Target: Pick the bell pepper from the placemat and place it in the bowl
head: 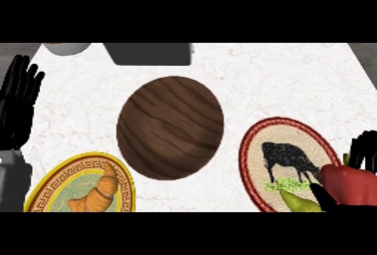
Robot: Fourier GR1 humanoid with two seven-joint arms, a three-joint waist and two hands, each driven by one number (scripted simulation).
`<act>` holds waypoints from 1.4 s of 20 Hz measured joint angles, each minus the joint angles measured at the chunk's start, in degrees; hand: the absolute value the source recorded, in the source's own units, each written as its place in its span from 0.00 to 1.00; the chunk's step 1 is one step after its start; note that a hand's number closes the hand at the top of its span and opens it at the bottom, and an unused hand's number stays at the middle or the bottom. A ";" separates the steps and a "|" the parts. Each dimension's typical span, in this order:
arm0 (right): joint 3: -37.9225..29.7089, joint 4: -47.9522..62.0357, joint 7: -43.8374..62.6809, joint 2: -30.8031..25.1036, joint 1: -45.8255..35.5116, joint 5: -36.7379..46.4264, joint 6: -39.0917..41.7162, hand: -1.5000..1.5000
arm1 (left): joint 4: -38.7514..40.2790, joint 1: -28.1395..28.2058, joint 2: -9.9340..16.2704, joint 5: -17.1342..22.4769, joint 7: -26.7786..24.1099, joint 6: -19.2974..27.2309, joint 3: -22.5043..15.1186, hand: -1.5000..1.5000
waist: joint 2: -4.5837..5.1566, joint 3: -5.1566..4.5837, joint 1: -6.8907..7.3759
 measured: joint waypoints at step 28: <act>37.42 49.07 27.38 7.85 -35.10 3.15 -31.03 1.00 | 0.18 -0.20 -0.62 -0.33 -0.77 -0.46 -0.21 0.50 | 0.48 0.22 0.81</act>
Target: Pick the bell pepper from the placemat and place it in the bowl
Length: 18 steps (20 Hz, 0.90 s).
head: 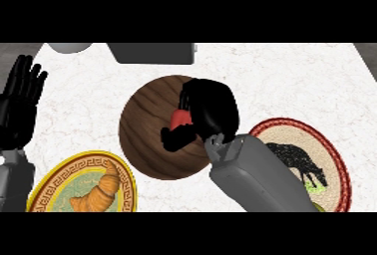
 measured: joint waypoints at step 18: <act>-1.67 14.54 -15.71 -0.24 2.90 -9.79 -42.37 0.00 | -0.65 -0.21 -0.51 -0.51 0.77 0.72 -0.21 0.50 | -0.06 0.06 -0.36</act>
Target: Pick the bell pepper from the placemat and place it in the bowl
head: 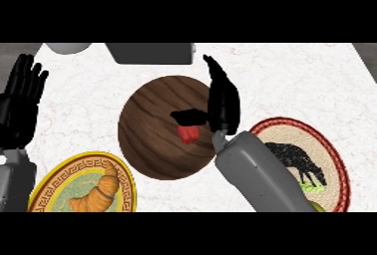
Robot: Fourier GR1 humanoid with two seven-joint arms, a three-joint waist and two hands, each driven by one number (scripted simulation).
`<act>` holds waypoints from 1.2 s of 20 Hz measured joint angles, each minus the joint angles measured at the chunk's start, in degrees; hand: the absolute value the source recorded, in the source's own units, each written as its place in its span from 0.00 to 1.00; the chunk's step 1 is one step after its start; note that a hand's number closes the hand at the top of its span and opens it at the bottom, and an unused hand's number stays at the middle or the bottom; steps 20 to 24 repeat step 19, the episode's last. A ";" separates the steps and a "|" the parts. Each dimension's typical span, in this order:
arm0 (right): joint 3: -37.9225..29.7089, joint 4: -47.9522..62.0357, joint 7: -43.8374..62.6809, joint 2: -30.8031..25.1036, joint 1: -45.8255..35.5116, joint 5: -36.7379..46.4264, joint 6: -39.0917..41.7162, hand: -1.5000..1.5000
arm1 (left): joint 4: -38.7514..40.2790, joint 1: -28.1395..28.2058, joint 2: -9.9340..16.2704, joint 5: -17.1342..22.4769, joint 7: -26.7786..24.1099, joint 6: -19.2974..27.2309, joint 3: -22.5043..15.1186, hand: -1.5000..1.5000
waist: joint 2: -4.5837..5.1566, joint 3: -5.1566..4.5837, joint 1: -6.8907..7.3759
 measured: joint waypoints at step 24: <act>-23.36 -25.20 -25.29 -18.21 30.70 -26.31 6.26 0.00 | 0.42 1.36 0.46 0.62 -1.01 -0.77 1.45 0.50 | -0.19 0.03 -1.44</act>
